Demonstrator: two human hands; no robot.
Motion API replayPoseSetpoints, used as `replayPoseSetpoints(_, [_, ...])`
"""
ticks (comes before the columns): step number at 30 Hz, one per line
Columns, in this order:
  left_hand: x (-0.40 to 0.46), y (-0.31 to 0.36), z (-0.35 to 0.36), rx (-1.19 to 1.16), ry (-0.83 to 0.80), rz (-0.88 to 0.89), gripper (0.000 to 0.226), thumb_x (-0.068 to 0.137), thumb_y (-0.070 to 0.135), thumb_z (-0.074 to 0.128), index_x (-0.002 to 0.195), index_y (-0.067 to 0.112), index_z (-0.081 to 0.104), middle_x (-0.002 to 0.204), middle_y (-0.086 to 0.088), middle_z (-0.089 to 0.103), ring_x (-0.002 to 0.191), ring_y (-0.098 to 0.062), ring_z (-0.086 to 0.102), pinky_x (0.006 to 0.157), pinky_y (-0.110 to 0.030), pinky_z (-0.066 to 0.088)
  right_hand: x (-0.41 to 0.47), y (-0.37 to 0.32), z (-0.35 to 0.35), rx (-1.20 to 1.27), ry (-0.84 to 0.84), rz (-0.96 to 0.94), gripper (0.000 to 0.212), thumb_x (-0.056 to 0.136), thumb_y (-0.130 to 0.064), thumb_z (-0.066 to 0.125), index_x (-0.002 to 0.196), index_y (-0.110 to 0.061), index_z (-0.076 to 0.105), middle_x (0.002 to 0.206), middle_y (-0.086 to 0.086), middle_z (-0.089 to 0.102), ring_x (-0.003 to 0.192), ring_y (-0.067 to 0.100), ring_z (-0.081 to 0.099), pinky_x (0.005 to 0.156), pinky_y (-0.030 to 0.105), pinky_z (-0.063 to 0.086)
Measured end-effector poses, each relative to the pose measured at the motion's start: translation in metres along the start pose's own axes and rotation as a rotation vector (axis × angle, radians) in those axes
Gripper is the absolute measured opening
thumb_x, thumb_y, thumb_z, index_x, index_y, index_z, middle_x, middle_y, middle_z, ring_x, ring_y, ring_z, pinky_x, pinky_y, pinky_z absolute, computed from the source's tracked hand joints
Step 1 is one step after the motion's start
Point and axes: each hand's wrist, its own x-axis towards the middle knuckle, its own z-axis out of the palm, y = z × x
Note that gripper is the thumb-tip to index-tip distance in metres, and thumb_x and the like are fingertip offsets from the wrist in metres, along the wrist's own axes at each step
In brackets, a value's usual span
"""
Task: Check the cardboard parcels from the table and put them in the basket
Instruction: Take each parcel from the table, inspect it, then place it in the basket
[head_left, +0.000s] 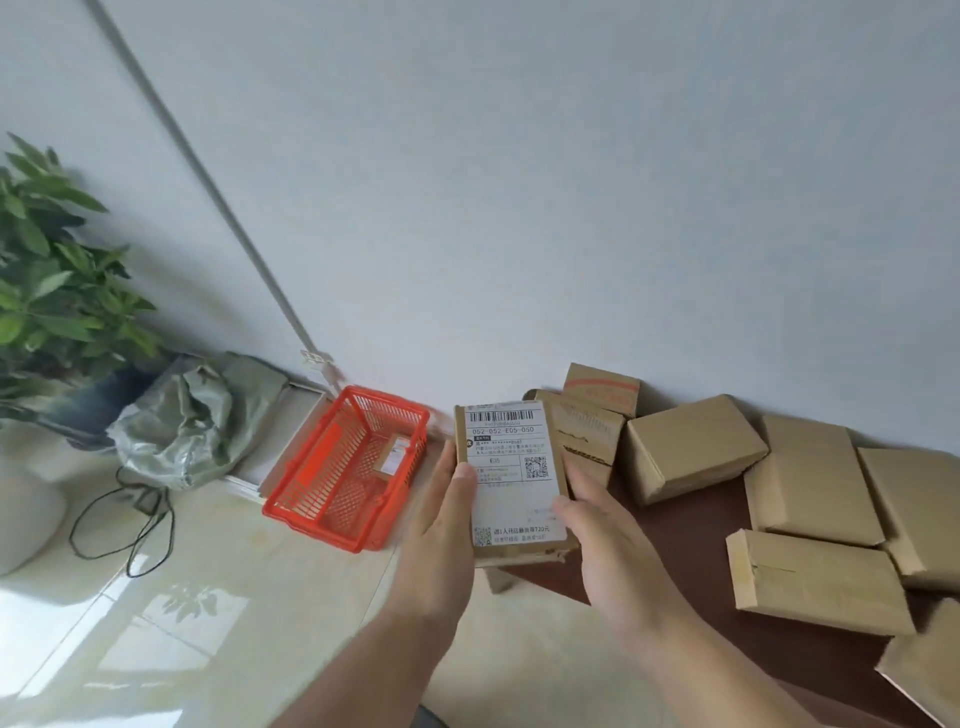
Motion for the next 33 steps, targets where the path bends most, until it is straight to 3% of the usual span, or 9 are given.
replayPoseSetpoints(3, [0.028, 0.02, -0.068, 0.0, -0.015, 0.015, 0.044, 0.105, 0.053, 0.05, 0.149, 0.051, 0.051, 0.144, 0.025, 0.061, 0.135, -0.002, 0.057, 0.117, -0.04, 0.045, -0.011, 0.052, 0.049, -0.066, -0.07, 0.122, 0.053, 0.111, -0.006, 0.034, 0.149, -0.037, 0.056, 0.134, -0.012, 0.072, 0.128, 0.013, 0.066, 0.109, 0.039, 0.054])
replayPoseSetpoints(7, [0.063, 0.048, -0.155, 0.021, -0.009, -0.025, 0.047, 0.098, 0.064, 0.051, 0.144, 0.058, 0.052, 0.145, 0.022, 0.061, 0.137, -0.009, 0.057, 0.117, -0.047, 0.045, 0.026, 0.046, 0.138, -0.093, -0.071, 0.239, 0.052, 0.11, -0.002, 0.036, 0.147, -0.03, 0.059, 0.127, -0.015, 0.075, 0.117, 0.0, 0.069, 0.083, 0.012, 0.055])
replayPoseSetpoints(11, [0.092, 0.076, -0.221, 0.057, 0.012, -0.063, 0.038, 0.106, 0.053, 0.048, 0.143, 0.056, 0.054, 0.138, 0.021, 0.066, 0.131, -0.016, 0.063, 0.117, -0.059, 0.042, 0.051, 0.05, 0.204, -0.104, -0.054, 0.222, 0.052, 0.111, -0.001, 0.035, 0.134, -0.038, 0.062, 0.102, -0.028, 0.077, 0.088, -0.013, 0.07, 0.052, 0.008, 0.05])
replayPoseSetpoints(13, [0.106, 0.084, -0.242, 0.075, -0.01, -0.081, 0.035, 0.109, 0.046, 0.045, 0.141, 0.056, 0.056, 0.134, 0.02, 0.069, 0.127, -0.017, 0.066, 0.112, -0.06, 0.047, 0.064, 0.052, 0.228, -0.104, 0.001, 0.278, 0.052, 0.111, -0.002, 0.035, 0.13, -0.041, 0.062, 0.1, -0.032, 0.076, 0.084, -0.018, 0.068, 0.056, 0.005, 0.049])
replayPoseSetpoints(14, [0.113, 0.085, -0.25, 0.081, -0.019, -0.083, 0.034, 0.11, 0.043, 0.044, 0.14, 0.056, 0.057, 0.132, 0.02, 0.07, 0.125, -0.016, 0.067, 0.109, -0.058, 0.05, 0.071, 0.061, 0.236, -0.106, 0.009, 0.281, 0.053, 0.11, -0.002, 0.035, 0.134, -0.041, 0.063, 0.11, -0.028, 0.076, 0.094, -0.015, 0.068, 0.065, 0.004, 0.051])
replayPoseSetpoints(16, [0.126, 0.085, -0.266, 0.079, -0.016, -0.08, 0.032, 0.112, 0.037, 0.044, 0.133, 0.054, 0.061, 0.125, 0.025, 0.072, 0.119, -0.006, 0.068, 0.102, -0.042, 0.055, 0.084, 0.072, 0.253, -0.11, 0.021, 0.287, 0.055, 0.109, -0.001, 0.035, 0.142, -0.037, 0.061, 0.129, -0.014, 0.075, 0.115, -0.002, 0.069, 0.085, 0.011, 0.054])
replayPoseSetpoints(19, [0.143, 0.082, -0.287, 0.108, -0.01, -0.104, 0.031, 0.112, 0.034, 0.044, 0.127, 0.056, 0.059, 0.12, 0.034, 0.07, 0.112, 0.011, 0.065, 0.093, -0.021, 0.05, 0.102, 0.09, 0.271, -0.072, 0.018, 0.313, 0.057, 0.109, 0.0, 0.034, 0.145, -0.036, 0.06, 0.131, -0.012, 0.074, 0.119, 0.001, 0.068, 0.091, 0.014, 0.054])
replayPoseSetpoints(26, [0.191, 0.08, -0.312, 0.157, 0.046, -0.187, 0.037, 0.112, 0.033, 0.043, 0.138, 0.054, 0.058, 0.131, 0.025, 0.07, 0.122, 0.002, 0.064, 0.107, -0.032, 0.049, 0.152, 0.112, 0.294, -0.01, -0.005, 0.411, 0.057, 0.109, 0.0, 0.034, 0.143, -0.038, 0.059, 0.127, -0.015, 0.075, 0.117, 0.001, 0.069, 0.089, 0.016, 0.056])
replayPoseSetpoints(33, [0.264, 0.061, -0.318, 0.227, 0.071, -0.251, 0.039, 0.11, 0.041, 0.044, 0.146, 0.052, 0.053, 0.141, 0.023, 0.064, 0.133, -0.002, 0.058, 0.118, -0.043, 0.044, 0.221, 0.147, 0.292, 0.075, 0.009, 0.497, 0.058, 0.108, 0.005, 0.034, 0.15, -0.028, 0.055, 0.131, -0.008, 0.075, 0.118, 0.005, 0.07, 0.088, 0.017, 0.056])
